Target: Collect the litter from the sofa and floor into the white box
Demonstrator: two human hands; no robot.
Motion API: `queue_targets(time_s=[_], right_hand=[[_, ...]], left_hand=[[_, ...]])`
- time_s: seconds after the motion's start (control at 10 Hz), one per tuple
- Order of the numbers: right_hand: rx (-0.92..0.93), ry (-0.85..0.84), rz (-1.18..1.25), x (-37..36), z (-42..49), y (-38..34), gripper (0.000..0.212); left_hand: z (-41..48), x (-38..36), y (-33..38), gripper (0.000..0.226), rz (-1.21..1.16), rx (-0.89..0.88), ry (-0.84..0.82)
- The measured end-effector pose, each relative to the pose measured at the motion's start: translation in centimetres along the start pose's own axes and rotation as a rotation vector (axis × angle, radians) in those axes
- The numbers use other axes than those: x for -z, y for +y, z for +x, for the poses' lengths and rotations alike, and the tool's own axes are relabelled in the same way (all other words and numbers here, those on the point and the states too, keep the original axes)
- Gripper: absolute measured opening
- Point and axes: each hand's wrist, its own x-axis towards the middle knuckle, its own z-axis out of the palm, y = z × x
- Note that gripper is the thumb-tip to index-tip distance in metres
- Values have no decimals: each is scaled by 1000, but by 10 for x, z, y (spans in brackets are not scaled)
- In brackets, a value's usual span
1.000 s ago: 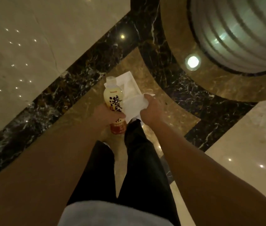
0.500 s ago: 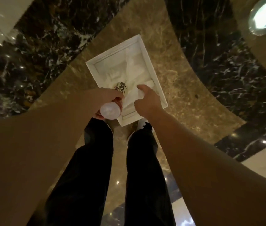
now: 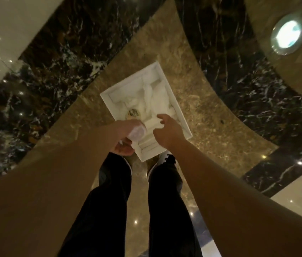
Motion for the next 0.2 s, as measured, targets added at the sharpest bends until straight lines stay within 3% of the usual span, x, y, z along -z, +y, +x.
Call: queue_targets(time_s=[0.1,0.2], right_hand=[[4,24,-62,35,-34,-18,58],[64,88,-97,76,-84,-59,55]], left_hand=[[-46,1,-1,39,130,-2,4],[-121,-4,6,33,96,-158,45]])
